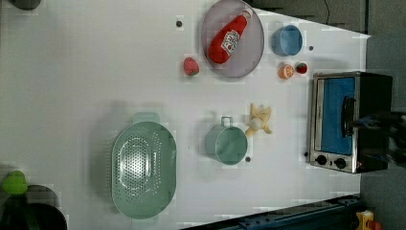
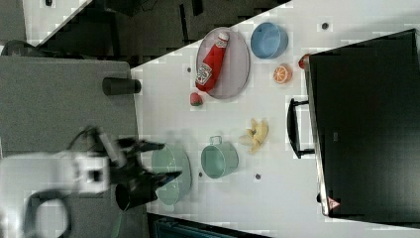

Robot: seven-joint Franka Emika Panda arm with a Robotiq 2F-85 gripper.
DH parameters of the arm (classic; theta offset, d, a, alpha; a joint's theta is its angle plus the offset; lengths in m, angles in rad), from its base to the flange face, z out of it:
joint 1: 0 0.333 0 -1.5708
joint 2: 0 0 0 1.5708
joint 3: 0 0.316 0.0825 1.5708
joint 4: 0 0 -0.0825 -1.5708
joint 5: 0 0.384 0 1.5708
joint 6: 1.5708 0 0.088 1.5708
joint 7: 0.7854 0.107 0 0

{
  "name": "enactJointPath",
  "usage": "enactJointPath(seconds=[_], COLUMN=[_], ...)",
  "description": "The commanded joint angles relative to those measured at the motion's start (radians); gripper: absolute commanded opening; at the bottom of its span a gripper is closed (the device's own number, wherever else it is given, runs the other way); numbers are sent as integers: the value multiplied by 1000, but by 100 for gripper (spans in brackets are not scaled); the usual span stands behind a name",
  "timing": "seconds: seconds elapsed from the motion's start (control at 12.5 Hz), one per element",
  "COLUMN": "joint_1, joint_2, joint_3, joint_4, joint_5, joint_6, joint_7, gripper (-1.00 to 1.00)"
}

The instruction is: Pick banana from table and place on oven.

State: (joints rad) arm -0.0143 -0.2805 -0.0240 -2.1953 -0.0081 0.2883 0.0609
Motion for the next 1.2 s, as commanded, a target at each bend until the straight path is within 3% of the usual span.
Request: enactJointPath(seconds=[0.08,0.64,1.2], joint_1=[3,0,4], joint_2=[37,302,561], joint_3=[-10,-34,-34], joint_4=[-97,-246,-259], joint_5=[13,13,13], joint_6=[135,562,841], joint_7=[22,22,26], gripper=[100,100,100])
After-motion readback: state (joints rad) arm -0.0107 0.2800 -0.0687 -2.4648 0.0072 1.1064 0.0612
